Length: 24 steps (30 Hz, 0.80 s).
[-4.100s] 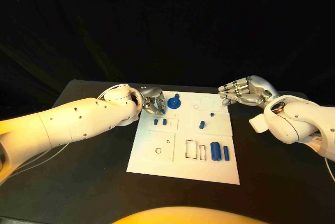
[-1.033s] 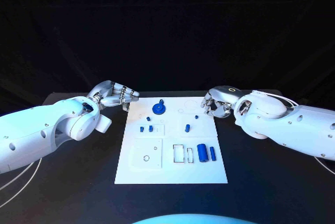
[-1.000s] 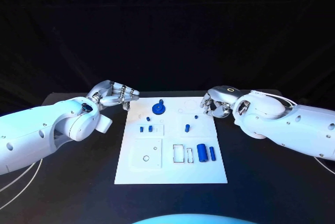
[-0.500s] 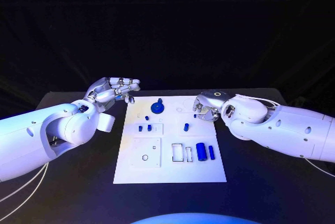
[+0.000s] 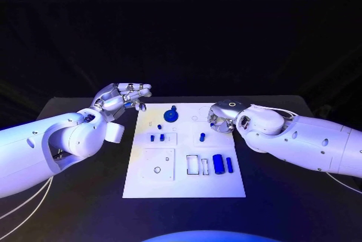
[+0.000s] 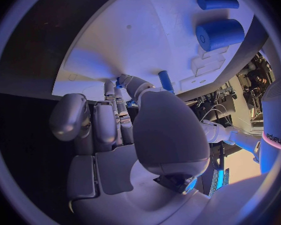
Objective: Assemble the parts on the task board
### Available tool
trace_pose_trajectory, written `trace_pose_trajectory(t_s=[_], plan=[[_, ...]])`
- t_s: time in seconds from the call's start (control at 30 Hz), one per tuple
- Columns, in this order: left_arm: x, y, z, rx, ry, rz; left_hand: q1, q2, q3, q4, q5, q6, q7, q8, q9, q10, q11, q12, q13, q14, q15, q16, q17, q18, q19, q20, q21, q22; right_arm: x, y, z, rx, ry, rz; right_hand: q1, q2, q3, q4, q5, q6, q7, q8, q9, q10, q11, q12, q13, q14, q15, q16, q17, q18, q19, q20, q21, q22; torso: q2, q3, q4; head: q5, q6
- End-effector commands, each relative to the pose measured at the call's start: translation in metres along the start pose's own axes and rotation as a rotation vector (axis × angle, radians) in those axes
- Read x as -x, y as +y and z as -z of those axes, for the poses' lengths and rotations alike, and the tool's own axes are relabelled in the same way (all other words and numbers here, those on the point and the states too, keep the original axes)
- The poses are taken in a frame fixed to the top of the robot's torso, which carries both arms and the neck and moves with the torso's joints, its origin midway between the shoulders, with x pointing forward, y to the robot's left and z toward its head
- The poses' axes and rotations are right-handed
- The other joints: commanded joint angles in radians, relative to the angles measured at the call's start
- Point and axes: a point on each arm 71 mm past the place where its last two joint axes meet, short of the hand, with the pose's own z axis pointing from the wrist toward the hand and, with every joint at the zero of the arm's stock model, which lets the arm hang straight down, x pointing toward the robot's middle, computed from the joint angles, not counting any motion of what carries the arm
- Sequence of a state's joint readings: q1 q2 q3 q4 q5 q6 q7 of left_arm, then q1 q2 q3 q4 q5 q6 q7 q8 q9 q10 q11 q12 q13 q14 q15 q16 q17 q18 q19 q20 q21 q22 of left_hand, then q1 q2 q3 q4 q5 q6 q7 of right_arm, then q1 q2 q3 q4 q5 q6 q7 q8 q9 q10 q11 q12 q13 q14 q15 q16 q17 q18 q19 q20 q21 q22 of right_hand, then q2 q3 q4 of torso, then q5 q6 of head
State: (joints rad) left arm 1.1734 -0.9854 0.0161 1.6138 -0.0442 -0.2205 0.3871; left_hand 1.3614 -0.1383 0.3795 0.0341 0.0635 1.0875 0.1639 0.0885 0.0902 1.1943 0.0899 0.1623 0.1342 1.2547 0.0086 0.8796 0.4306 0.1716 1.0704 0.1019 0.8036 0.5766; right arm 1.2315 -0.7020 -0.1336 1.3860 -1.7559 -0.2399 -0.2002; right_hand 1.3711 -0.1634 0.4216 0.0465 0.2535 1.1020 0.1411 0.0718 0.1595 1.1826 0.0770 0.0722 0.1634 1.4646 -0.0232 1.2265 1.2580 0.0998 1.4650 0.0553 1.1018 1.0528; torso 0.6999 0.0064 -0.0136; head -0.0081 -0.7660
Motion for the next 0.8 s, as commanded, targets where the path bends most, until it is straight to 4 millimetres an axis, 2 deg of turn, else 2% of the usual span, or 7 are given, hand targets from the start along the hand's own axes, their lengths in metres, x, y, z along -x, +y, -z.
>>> trace_pose_trajectory(t_s=[0.03, 0.2, 0.47, 0.8], plan=[[-0.0027, -0.0007, 0.0001, -0.008, 0.028, 0.023, 0.002, 0.01, -0.007, -0.005, -0.003, -0.004, 0.001, -0.002, -0.001, -0.009, 0.0, -0.002, 0.002, -0.001, 0.003, -0.003, -0.002, 0.013, 0.009, 0.001, -0.005, -0.002, -0.003, -0.0003, -0.0006, -0.002, 0.018, 0.018, -0.01, 0.001, 0.009, -0.005, -0.003, -0.001, -0.001, -0.002, 0.002, -0.001, -0.003, 0.005, 0.001, 0.056, 0.007, 0.011, 0.006, -0.015, 0.021, 0.004, 0.012, 0.011, -0.001, 0.0001, 0.0002, 0.003, -0.004], [-0.0017, -0.0003, 0.0001, -0.002, 0.026, 0.022, 0.003, 0.012, -0.011, -0.007, -0.003, -0.007, 0.002, -0.003, -0.001, -0.013, 0.002, -0.002, 0.002, -0.001, 0.004, -0.003, -0.002, 0.013, 0.011, 0.001, -0.008, -0.004, -0.0055, 0.0023, -0.0006, 0.006, 0.025, 0.013, 0.004, 0.018, 0.023, -0.02, -0.002, 0.023, -0.01, 0.01, 0.011, 0.024, -0.012, 0.018, 0.007, 0.062, 0.0, 0.049, 0.038, -0.019, 0.024, 0.004, 0.062, 0.065, 0.0, 0.0013, -0.0012, 0.006, -0.006], [0.0002, 0.0005, -0.0001, 0.007, 0.021, 0.019, 0.005, 0.015, -0.012, -0.009, -0.002, -0.009, 0.003, -0.003, -0.002, -0.014, 0.002, -0.001, 0.002, -0.001, 0.004, -0.003, -0.002, 0.013, 0.012, 0.002, -0.009, -0.006, -0.0055, 0.0018, 0.001, 0.001, 0.003, 0.008, 0.031, 0.059, 0.038, -0.056, -0.007, 0.085, -0.033, 0.045, 0.039, 0.094, -0.039, 0.046, 0.031, 0.067, -0.02, 0.093, 0.073, -0.024, 0.029, -0.002, 0.129, 0.137, 0.0, 0.0012, -0.0004, 0.004, -0.009], [0.0025, 0.0016, -0.0005, 0.02, 0.018, 0.016, 0.01, 0.019, -0.014, -0.013, -0.002, -0.011, 0.004, -0.003, -0.002, -0.018, 0.003, 0.0, 0.002, -0.002, 0.004, -0.003, -0.002, 0.013, 0.014, 0.002, -0.012, -0.008, -0.0019, -0.002, 0.0029, -0.012, -0.06, 0.007, 0.034, 0.066, 0.05, -0.075, -0.01, 0.089, -0.035, 0.05, 0.051, 0.106, -0.043, 0.045, 0.041, 0.067, -0.023, 0.1, 0.076, -0.026, 0.025, -0.006, 0.144, 0.154, -0.001, 0.0006, 0.0002, 0.006, -0.012]])
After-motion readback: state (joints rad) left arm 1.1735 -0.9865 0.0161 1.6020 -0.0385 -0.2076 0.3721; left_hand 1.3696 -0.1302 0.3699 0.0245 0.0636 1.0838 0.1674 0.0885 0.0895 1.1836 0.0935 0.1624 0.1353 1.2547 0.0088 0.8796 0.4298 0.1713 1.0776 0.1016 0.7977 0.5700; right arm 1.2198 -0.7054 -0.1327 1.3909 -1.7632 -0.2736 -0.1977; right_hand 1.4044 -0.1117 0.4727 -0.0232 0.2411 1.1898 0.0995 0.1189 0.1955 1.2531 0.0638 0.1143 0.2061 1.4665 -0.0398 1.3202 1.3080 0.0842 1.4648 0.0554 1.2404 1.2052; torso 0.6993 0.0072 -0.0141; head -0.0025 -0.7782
